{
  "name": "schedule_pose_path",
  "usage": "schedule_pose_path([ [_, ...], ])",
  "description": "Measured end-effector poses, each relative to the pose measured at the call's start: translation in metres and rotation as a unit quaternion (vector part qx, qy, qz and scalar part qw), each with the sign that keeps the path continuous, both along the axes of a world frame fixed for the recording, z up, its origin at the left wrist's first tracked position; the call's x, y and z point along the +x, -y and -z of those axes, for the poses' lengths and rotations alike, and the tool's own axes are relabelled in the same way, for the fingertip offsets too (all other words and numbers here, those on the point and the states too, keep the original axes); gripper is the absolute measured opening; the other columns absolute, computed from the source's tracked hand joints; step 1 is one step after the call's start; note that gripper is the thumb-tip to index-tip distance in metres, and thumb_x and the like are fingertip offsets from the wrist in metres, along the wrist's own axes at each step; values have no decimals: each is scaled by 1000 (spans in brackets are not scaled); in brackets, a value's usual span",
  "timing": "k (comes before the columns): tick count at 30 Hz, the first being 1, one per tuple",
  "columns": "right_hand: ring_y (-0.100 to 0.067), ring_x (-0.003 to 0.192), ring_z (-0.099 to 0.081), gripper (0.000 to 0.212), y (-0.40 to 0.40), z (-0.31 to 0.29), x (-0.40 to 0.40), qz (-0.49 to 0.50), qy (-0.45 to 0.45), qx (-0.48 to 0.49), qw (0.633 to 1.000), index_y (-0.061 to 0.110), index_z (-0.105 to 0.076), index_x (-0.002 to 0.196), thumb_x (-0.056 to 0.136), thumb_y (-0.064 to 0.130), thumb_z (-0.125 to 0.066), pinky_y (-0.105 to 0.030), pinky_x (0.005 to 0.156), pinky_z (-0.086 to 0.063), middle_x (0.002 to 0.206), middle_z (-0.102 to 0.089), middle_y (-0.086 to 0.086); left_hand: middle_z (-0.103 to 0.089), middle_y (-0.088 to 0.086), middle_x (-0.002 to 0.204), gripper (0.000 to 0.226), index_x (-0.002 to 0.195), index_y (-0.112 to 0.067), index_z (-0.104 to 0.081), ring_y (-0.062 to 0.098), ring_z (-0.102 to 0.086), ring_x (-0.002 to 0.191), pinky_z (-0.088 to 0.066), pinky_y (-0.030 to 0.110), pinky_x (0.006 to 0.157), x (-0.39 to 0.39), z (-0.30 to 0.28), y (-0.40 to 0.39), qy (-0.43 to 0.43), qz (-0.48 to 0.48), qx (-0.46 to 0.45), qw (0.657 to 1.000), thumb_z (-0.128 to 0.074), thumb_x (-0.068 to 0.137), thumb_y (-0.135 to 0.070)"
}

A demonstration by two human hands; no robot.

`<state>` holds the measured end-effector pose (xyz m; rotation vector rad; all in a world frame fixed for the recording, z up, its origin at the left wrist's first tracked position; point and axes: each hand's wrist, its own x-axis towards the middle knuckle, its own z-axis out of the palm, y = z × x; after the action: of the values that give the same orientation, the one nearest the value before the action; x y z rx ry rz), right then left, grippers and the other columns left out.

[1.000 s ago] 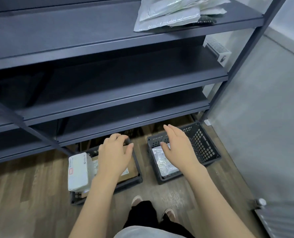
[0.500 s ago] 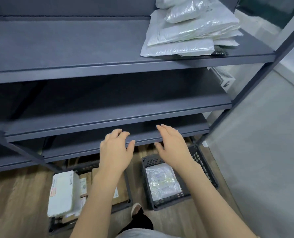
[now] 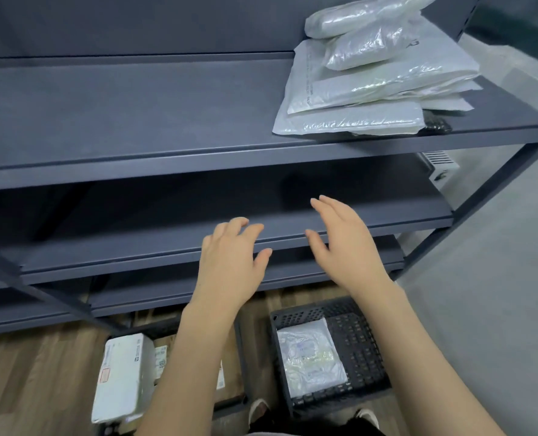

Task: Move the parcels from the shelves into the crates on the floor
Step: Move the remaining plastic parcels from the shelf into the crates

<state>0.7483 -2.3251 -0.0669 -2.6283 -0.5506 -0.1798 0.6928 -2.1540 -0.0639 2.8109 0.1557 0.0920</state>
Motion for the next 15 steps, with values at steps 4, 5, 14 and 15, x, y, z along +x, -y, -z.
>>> schedule_pose_path([
  [4, -26, 134, -38, 48, 9, -18, 20, -12, 52, 50, 997, 5, -48, 136, 91, 16, -58, -37, 113, -28, 142, -46, -11, -39, -4, 143, 47, 141, -26, -39, 17, -33, 130, -25, 31, 104, 14, -15, 6, 18, -10, -5, 1000, -45, 96, -40],
  [5, -27, 132, -40, 47, 13, -23, 27, -15, 68, 57, 996, 4, -49, 135, 90, 15, -59, -35, 111, -29, 140, -48, -12, -40, -4, 142, 47, 141, -26, -40, 17, -34, 129, -26, 31, 104, 20, -20, 9, 26, -13, -4, 1000, -45, 96, -40],
  [14, -24, 128, -41, 45, 63, -57, 87, -32, 132, 64, 989, 5, -53, 131, 90, 22, -50, -21, 107, -21, 136, -52, -11, -47, -2, 137, 46, 138, -22, -44, 20, -41, 124, -29, 34, 103, 82, -48, 57, 82, -21, -10, 996, -48, 95, -36],
  [15, -25, 128, -42, 44, 69, -58, 92, -33, 136, 66, 988, 5, -54, 130, 89, 21, -50, -22, 106, -22, 136, -52, -11, -48, -2, 136, 46, 138, -21, -45, 21, -42, 124, -30, 34, 103, 90, -51, 62, 84, -21, -9, 996, -49, 95, -36],
])
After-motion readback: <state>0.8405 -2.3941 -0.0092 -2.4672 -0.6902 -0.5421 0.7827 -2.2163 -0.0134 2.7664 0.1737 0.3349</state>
